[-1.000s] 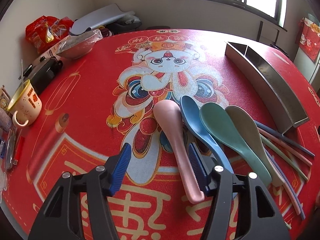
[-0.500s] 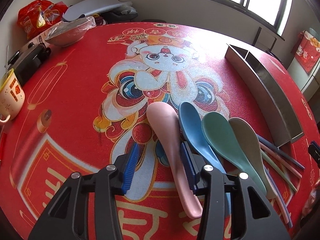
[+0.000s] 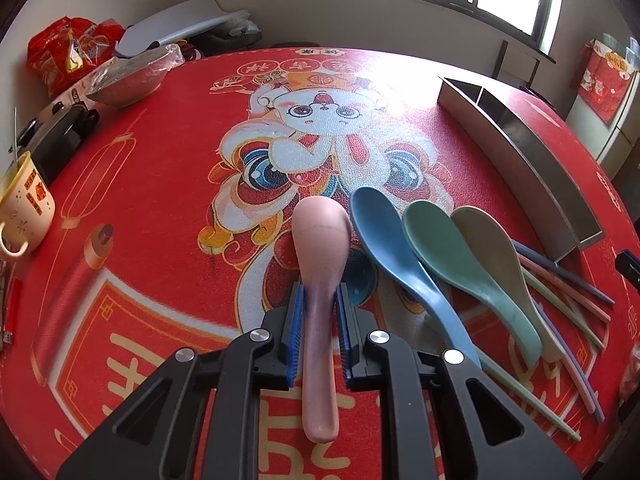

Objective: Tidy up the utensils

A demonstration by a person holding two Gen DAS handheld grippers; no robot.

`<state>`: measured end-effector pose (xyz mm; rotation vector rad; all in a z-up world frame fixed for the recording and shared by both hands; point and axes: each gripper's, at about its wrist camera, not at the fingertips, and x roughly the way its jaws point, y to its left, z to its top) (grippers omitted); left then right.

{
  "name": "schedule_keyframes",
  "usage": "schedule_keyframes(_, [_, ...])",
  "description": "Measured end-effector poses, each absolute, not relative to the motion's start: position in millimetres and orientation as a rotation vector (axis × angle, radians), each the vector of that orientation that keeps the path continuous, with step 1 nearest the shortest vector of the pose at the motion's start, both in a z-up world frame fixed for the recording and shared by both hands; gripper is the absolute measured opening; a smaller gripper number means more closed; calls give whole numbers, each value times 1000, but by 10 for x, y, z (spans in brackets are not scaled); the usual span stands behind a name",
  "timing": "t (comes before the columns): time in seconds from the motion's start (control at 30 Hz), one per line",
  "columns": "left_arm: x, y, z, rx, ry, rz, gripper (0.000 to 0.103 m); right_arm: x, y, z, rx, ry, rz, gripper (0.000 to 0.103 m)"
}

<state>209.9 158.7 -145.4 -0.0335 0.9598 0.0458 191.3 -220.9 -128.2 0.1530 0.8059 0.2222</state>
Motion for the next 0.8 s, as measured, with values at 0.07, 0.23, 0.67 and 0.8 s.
schedule_keyframes(0.07, [2069,1588,-1461,-18,964,40,16,1914,-2200,-1278,149,806,225,89])
schedule_keyframes(0.23, [2002,1593,-1465,2,958,27,16,1917,-2165,-1279,136,811,229,89])
schedule_keyframes(0.67, [1901,1524,-1514,46,929,1,17,1957,-2052,-1344,102,867,277,89])
schedule_keyframes(0.8, [1882,1545,-1522,26,915,-5,17,1971,-1980,-1360,74,887,292,89])
